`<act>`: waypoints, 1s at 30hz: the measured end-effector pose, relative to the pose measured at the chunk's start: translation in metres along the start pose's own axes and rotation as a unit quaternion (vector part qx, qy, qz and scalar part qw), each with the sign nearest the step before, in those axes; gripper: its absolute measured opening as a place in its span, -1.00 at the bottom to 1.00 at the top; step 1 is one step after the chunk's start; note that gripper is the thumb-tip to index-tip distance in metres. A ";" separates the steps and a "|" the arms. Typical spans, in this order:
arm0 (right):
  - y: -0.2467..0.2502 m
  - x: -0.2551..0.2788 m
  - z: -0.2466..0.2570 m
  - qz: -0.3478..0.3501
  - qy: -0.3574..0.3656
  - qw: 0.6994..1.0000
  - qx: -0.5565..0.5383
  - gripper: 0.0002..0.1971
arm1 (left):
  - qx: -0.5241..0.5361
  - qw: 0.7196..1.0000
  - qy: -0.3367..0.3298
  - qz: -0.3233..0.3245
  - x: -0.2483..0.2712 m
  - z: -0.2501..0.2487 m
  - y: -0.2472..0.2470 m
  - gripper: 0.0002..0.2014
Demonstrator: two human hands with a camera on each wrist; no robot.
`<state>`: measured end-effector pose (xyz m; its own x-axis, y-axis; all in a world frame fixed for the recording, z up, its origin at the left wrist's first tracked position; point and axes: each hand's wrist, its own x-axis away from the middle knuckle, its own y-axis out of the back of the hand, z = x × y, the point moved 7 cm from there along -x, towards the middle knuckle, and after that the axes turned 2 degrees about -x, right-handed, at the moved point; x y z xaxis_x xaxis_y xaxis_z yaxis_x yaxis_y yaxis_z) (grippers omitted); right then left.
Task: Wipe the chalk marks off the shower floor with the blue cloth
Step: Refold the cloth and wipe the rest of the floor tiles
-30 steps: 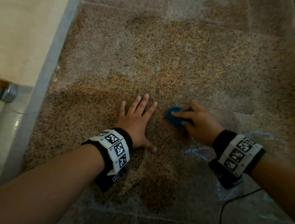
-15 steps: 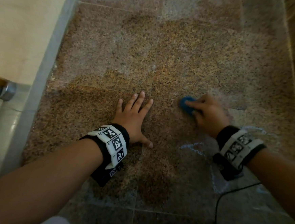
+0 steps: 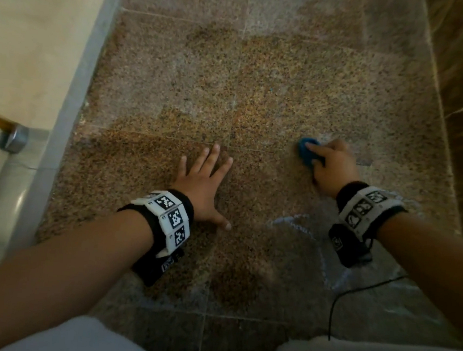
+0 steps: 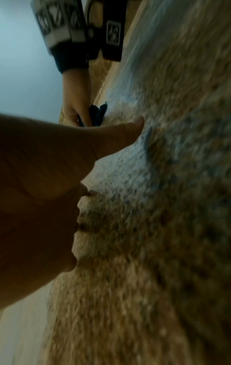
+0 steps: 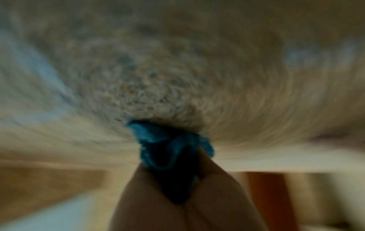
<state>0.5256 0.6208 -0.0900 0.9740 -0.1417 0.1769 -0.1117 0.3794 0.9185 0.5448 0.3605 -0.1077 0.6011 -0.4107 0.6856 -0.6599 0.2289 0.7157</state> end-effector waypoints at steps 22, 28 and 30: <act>-0.062 0.115 0.096 0.191 0.251 0.949 -0.014 -0.59 | -0.037 0.999 -0.010 0.028 0.017 -0.013 -0.027 0.37; -0.025 0.052 0.027 0.051 0.057 0.997 -0.034 -0.62 | -0.029 0.999 -0.007 0.032 0.016 -0.014 -0.023 0.38; -0.031 0.066 0.031 0.055 0.059 0.997 -0.019 -0.64 | -0.030 0.999 -0.007 0.032 0.016 -0.015 -0.023 0.38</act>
<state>0.5873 0.5711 -0.0962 0.9731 0.0097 0.2304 -0.2129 0.4212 0.8816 0.5762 0.3622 -0.1112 0.5521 -0.4055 0.7285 -0.6684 0.3071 0.6775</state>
